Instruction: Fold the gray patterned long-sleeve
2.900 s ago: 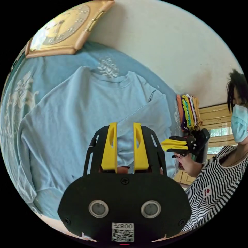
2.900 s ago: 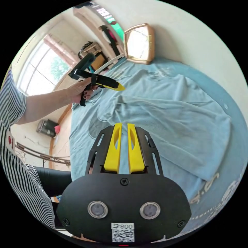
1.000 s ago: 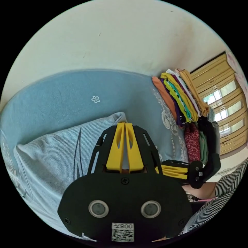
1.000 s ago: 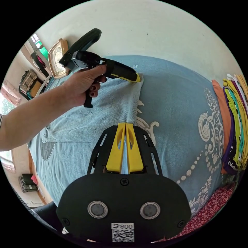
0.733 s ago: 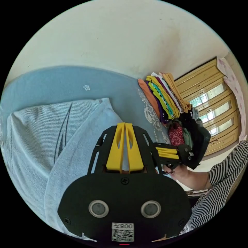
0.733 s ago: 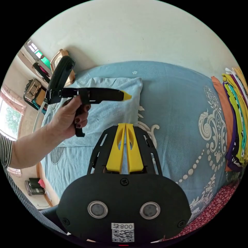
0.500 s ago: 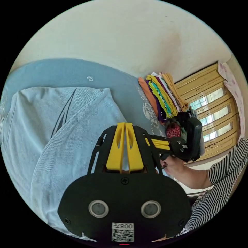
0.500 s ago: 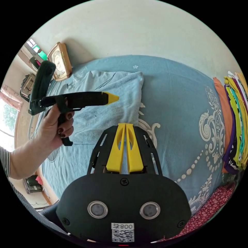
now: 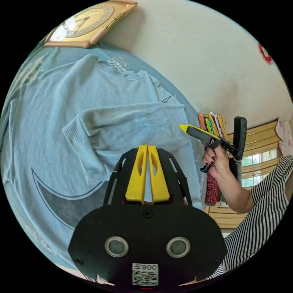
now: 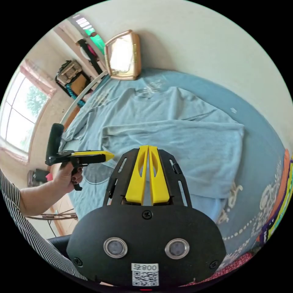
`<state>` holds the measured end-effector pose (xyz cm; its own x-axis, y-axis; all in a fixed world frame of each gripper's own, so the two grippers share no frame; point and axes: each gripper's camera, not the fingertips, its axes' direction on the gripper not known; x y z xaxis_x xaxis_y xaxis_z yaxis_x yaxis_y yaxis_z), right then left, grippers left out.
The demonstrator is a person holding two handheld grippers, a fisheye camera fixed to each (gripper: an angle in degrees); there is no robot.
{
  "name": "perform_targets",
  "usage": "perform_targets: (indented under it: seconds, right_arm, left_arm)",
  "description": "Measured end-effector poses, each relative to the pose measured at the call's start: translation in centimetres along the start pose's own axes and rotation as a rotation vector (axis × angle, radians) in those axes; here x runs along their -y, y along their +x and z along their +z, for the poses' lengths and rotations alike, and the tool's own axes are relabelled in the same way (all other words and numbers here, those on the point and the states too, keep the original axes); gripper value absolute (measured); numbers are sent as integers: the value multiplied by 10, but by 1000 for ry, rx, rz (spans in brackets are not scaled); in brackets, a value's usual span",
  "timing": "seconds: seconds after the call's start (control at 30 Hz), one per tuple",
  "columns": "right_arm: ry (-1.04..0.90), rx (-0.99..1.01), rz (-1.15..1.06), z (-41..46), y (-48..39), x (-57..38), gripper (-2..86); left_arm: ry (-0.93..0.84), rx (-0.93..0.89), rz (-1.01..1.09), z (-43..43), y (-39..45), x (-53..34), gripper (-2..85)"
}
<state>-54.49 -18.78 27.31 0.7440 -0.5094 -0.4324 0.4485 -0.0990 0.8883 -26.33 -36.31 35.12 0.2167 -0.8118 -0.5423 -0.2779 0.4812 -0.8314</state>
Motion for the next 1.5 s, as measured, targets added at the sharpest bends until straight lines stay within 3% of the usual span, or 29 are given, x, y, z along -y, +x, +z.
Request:
perform_targets:
  seconds: [0.1,0.17,0.37,0.47,0.63,0.77,1.03,1.23,1.3,1.37,1.5]
  right_arm:
    - [-70,89,-143,51,-63,33,0]
    - [-92,140,-240,82,-108,56,0]
    - [-304,77,-363,170,-178,78,0]
    - [-286,71,-371,187,-192,77,0]
    - [-281,63,-370,209,-211,82,0]
    - [-258,22,-377,226,-228,83,0]
    - [-248,42,-331,252,-234,94,1]
    - [-297,89,-255,261,-227,110,2]
    - [-254,193,-215,249,-228,114,4]
    - [-202,449,-170,233,-235,115,13]
    - [-275,850,-102,237,-255,113,39]
  left_arm:
    - [93,-130,-114,-57,-45,-44,5]
    - [189,-114,-184,-105,-71,-74,7]
    - [508,188,-575,-281,-185,-201,40]
    - [560,346,-720,-355,-231,-252,67]
    - [689,344,-911,-436,-295,-325,86]
    - [687,197,-1012,-467,-349,-364,85]
    - [656,132,-943,-535,-369,-415,28]
    - [880,-194,-797,-585,-340,-447,19]
    - [901,-269,-722,-597,-318,-453,17]
    - [919,-337,-676,-601,-302,-459,16]
    - [922,-481,-667,-593,-273,-483,16]
